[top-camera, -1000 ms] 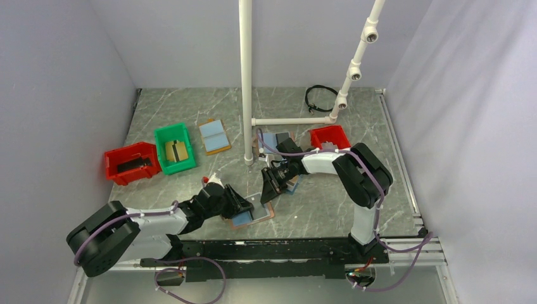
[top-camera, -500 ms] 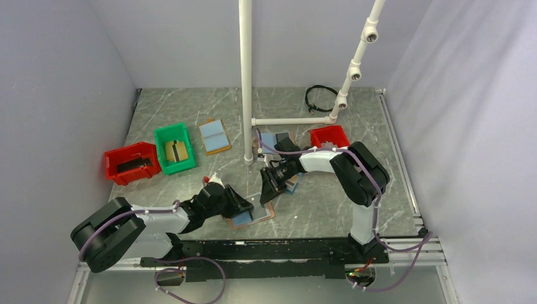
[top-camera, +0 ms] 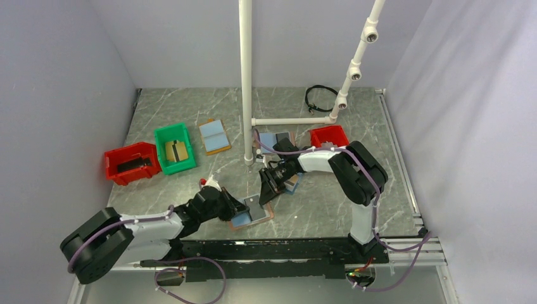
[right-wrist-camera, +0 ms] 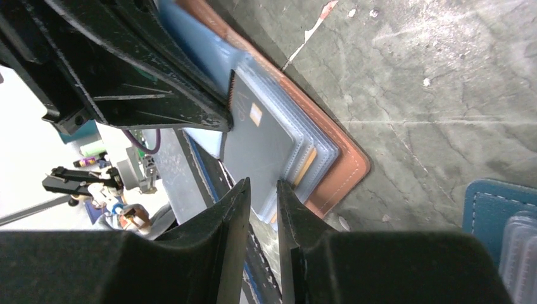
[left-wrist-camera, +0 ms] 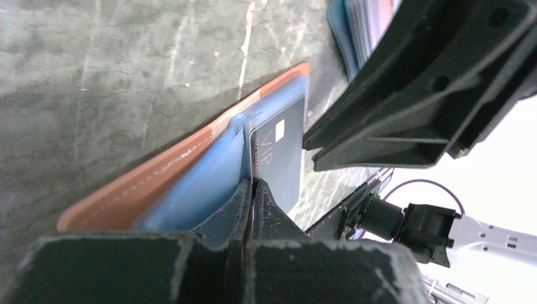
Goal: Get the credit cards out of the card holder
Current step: Remove the credit card from the card holder.
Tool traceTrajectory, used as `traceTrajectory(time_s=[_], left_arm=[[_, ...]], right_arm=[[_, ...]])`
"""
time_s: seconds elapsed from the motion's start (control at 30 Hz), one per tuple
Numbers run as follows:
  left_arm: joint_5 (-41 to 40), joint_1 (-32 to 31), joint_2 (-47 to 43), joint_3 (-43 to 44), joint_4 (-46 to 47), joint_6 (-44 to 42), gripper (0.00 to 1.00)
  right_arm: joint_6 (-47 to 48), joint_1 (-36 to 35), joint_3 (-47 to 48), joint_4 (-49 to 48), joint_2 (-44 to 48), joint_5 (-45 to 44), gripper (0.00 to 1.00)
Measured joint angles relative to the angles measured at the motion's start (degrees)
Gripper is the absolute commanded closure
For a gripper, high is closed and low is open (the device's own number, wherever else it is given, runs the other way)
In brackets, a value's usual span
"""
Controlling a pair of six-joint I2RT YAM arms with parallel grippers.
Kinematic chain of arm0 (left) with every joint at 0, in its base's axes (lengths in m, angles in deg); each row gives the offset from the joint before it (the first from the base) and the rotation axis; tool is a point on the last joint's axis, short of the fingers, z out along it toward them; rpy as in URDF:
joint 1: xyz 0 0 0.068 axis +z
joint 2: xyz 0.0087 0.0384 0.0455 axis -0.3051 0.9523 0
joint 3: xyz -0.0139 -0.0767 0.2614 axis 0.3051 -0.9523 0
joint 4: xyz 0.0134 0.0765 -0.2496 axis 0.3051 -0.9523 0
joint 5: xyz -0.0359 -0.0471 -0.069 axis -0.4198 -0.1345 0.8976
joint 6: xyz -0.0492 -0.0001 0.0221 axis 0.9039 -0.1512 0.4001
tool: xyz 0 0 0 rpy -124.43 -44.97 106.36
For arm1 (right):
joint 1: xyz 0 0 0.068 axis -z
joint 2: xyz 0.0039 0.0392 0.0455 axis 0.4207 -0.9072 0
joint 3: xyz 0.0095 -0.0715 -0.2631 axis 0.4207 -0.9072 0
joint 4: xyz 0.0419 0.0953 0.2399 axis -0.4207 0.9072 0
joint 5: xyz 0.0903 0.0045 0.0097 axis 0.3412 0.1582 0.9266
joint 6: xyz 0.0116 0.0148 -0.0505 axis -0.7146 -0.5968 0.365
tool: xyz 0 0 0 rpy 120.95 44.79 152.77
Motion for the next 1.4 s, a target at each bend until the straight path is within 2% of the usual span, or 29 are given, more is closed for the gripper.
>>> traceTrajectory(time_s=[0.27,0.53,0.83,1.17,1.4], left_arm=[[-0.13,-0.22,-9.66,-2.86,-3.26,-1.97,1.0],[-0.11,-0.24,-15.15,-3.98,-7.72,-2.23,1.0],[0.57,-0.24,-16.11,-3.98,-8.37,-5.4,1.0],[2.16,-0.24,-16.09,-3.93,-4.42,-16.17,1.0],[3.17,-0.24,-15.85,-3.93,-1.36,-18.62,1.0]], right_arm=[[0.7,-0.44,0.39,0.2,-0.96,0.13,0.74],[1.29,-0.59,0.42,0.52,-1.7,-1.11,0.73],[1.9,-0.59,0.42,0.59,-1.18,0.22,0.66],[3.91,0.44,0.37,0.55,2.4,1.25,0.65],[4.55,0.57,0.37,0.61,2.4,1.2,0.65]])
